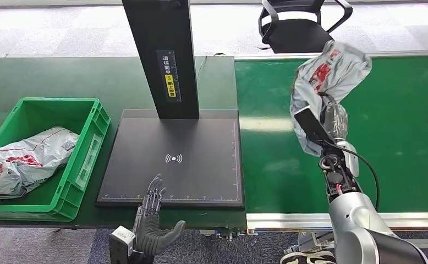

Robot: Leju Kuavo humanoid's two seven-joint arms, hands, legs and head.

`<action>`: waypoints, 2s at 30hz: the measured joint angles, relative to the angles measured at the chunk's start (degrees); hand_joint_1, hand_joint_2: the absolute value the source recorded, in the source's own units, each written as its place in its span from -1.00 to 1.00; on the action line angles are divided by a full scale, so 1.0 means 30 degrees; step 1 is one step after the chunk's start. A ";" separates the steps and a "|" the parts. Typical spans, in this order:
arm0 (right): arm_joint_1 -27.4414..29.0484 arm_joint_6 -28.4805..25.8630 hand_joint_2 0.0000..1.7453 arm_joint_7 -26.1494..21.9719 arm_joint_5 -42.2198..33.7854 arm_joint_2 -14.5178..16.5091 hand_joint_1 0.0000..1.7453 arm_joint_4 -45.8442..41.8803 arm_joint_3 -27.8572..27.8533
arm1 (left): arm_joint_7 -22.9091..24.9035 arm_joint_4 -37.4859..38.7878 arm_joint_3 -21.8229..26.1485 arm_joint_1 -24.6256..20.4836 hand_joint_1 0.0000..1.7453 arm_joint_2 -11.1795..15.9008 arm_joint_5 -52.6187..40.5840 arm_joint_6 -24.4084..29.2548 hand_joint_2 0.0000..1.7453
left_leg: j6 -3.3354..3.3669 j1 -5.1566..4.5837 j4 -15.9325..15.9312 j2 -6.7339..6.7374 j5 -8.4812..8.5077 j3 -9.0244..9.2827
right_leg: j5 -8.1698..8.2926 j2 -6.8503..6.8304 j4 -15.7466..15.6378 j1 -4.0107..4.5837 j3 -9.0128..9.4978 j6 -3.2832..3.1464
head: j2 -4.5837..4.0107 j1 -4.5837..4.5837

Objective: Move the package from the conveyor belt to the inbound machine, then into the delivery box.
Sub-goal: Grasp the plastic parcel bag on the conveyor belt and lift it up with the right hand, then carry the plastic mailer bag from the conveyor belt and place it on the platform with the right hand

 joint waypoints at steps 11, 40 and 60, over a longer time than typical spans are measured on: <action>0.4660 -0.1416 1.00 -0.1491 -1.4517 0.2087 1.00 -1.3044 0.5116 | 0.0006 -0.0982 0.0078 0.0856 -1.00 -0.0049 -0.0138 0.0483 1.00 | -0.0003 0.0010 -0.0008 0.0005 -0.0010 -0.0016 | -0.0017 0.0001 -0.0004 0.0009 -0.0031 -0.0010 | 0.0000 0.0000; 0.2531 0.9423 1.00 0.0532 -0.7886 0.3873 1.00 -0.6196 1.3948 | 0.0091 -0.0150 -0.0016 -0.0325 -1.00 -0.0040 -0.0428 -0.0335 1.00 | -0.0018 0.0046 -0.0015 -0.0015 0.0034 -0.0021 | -0.0009 -0.0034 0.0003 0.0045 -0.0008 -0.0022 | 0.0000 0.0004; 0.0370 0.7570 1.00 0.4265 -0.7156 0.5162 -1.00 -0.0421 1.6580 | 0.0645 -0.0618 0.0372 0.0361 -1.00 -0.0116 -0.0776 0.0006 1.00 | -0.0017 0.0043 -0.0009 -0.0016 0.0031 -0.0038 | -0.0009 -0.0029 -0.0003 0.0042 -0.0031 -0.0022 | 0.0000 0.0007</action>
